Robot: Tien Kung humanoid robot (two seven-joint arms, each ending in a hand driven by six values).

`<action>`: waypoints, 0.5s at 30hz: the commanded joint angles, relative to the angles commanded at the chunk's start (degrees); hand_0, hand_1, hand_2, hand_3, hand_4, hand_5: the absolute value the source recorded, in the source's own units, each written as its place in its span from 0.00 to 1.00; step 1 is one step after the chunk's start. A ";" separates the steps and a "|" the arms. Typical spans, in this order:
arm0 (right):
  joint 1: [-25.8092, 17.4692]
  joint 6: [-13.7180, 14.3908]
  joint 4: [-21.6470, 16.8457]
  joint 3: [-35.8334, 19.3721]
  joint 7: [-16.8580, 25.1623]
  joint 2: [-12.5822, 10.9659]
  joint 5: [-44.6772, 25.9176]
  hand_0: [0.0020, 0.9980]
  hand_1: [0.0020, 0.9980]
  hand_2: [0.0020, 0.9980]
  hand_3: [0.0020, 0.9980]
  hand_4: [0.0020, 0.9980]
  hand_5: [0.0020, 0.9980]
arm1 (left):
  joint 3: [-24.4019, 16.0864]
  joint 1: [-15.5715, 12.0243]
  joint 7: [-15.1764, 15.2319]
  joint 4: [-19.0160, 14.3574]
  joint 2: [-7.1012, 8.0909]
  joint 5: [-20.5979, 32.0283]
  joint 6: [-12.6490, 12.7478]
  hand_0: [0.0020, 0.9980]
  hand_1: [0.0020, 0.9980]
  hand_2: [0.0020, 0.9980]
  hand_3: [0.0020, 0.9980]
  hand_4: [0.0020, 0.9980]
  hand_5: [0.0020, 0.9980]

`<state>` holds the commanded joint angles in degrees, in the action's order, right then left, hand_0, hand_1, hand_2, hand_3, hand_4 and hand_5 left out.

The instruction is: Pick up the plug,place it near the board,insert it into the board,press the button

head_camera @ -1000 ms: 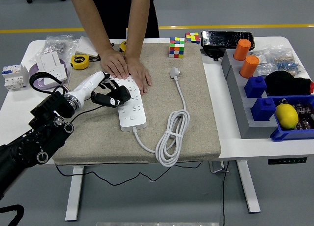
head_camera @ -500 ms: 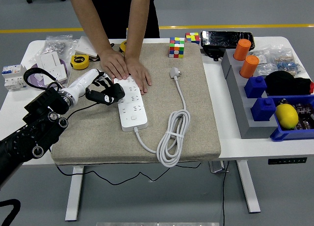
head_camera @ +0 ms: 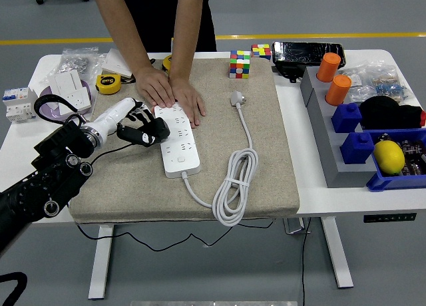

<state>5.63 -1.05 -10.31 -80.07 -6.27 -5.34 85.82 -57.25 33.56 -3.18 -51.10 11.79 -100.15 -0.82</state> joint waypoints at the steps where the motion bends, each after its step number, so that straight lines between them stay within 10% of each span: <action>1: 0.00 0.00 0.00 -0.03 -0.02 0.00 0.04 0.82 0.75 0.74 0.76 1.00 0.82 | 0.05 0.00 0.02 0.03 0.03 0.03 0.03 0.67 0.70 0.50 0.34 0.41 0.00; 15: -0.12 -0.03 0.00 0.12 0.02 -0.04 0.08 0.82 0.75 0.74 0.76 1.00 0.82 | 1.22 -0.09 0.04 0.24 0.18 0.03 0.09 0.68 0.70 0.52 0.35 0.42 0.00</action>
<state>5.51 -1.08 -10.31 -79.95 -6.25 -5.39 85.90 -56.02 33.47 -3.14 -50.86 11.97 -100.12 -0.73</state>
